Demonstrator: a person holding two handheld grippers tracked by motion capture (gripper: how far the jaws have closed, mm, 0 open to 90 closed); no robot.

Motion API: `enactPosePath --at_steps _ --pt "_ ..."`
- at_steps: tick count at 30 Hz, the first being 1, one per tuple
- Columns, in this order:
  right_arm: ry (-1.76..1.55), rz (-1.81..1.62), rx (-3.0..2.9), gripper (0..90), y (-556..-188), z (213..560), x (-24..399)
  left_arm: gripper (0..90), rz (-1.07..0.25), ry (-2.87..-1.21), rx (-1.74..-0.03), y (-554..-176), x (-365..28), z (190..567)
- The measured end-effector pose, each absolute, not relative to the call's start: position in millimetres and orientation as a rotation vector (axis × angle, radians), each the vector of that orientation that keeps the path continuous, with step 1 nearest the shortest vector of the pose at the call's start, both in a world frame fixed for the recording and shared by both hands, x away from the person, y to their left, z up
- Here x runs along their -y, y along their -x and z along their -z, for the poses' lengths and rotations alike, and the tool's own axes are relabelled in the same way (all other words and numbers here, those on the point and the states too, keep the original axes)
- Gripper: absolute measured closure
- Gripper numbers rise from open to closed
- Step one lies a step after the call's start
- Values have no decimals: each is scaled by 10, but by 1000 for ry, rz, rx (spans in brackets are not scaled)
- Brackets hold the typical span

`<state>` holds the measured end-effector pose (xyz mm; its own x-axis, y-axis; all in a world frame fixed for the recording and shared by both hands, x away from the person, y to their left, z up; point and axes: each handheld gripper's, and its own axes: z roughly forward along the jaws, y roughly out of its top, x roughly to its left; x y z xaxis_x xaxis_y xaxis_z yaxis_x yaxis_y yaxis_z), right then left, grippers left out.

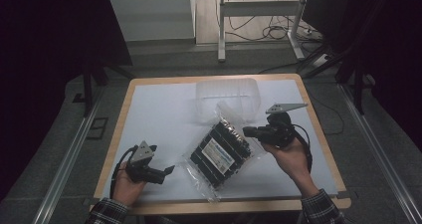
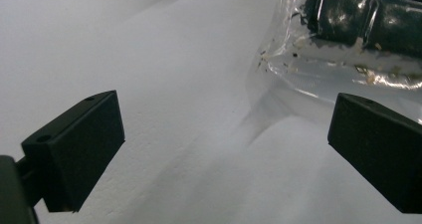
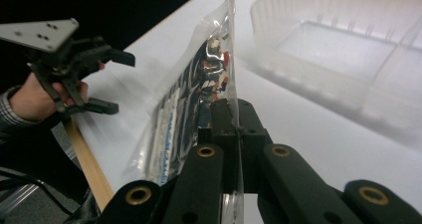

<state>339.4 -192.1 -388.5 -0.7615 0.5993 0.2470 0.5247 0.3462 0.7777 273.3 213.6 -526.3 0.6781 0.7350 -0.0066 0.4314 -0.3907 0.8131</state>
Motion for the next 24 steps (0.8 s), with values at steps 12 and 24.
enactPosePath --at_steps 12,24 --pt "-953 -1434 -2501 888 -3416 3506 1782 10 -450 -2050 -894 -2738 -2132 5268" --pt "-921 -1390 -2415 888 -3538 3221 1760 10 -450 -2055 -890 -2740 -2130 5269"
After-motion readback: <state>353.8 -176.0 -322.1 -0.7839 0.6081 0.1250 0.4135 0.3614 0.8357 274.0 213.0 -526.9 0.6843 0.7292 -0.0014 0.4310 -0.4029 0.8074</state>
